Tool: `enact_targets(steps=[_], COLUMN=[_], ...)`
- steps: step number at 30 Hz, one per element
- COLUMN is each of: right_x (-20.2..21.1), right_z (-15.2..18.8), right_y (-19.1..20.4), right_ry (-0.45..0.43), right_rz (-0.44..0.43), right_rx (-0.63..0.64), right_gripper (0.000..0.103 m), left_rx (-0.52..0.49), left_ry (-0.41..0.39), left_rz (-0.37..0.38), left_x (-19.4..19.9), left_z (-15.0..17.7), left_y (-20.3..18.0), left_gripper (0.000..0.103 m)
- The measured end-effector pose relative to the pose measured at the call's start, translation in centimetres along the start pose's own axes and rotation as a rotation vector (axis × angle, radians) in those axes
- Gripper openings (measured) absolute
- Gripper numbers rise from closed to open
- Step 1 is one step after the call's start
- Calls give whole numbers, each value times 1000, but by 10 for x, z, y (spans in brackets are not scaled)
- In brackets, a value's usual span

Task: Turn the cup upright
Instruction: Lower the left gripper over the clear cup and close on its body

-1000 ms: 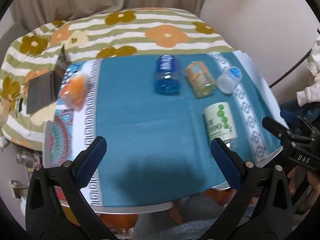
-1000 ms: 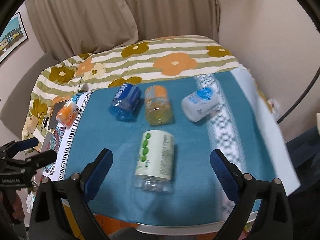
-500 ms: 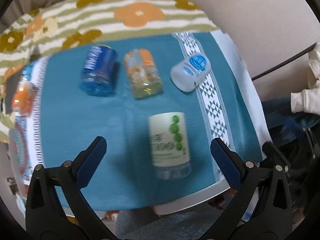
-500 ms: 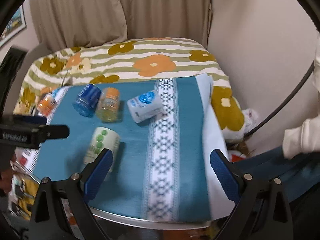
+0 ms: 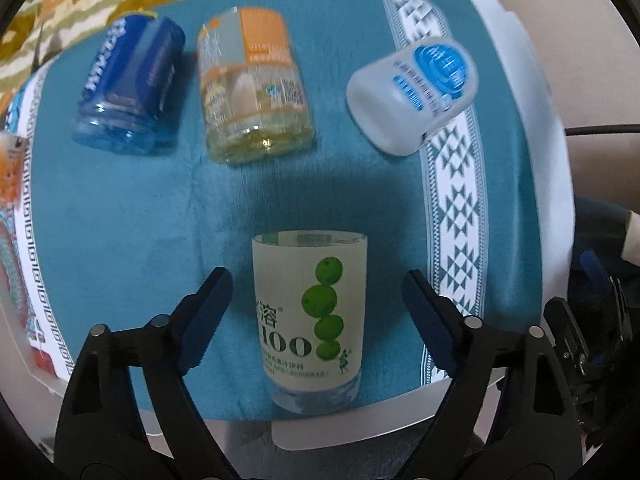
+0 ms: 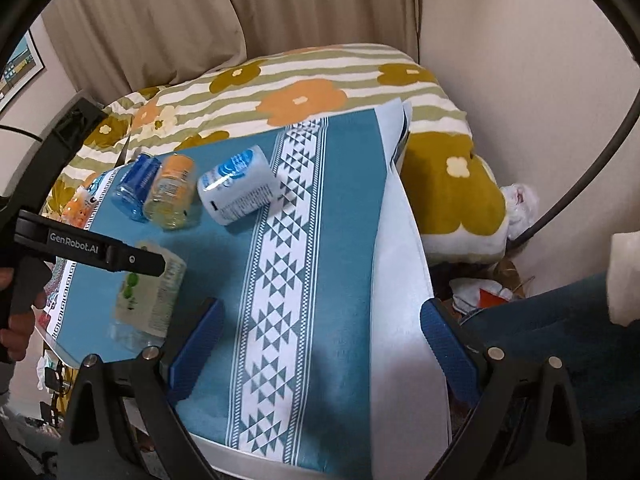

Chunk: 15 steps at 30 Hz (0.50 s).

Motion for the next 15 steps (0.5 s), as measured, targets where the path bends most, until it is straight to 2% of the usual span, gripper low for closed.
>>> enact_targets(steps=[7, 10, 11, 15], right_x=[-16, -19, -20, -21], right_z=[-2, -4, -4, -7], right_y=[-2, -2, -3, -4], right_ry=[29, 32, 31, 28], right_rz=[-34, -42, -43, -41], right_rx=[7, 1, 0, -7], right_gripper=[97, 97, 97, 97], left_rx=[34, 36, 33, 23], left_ry=[44, 48, 52, 58], left_rz=[19, 23, 21, 34], left_x=[-13, -14, -15, -16], left_z=[-5, -6, -7, -9], left_y=[4, 3, 3, 3], left_gripper=[83, 76, 68, 67])
Point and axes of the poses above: each gripper's, at about its wrist camera, not at the fingertips, and x roughly against the way its jaws point, y to its left, z to its underside, the point moved 6 cm from there along -x, roughly the way its jaws point, and after that the axes turned 8 degrees about -x, right-handed, at the moved point
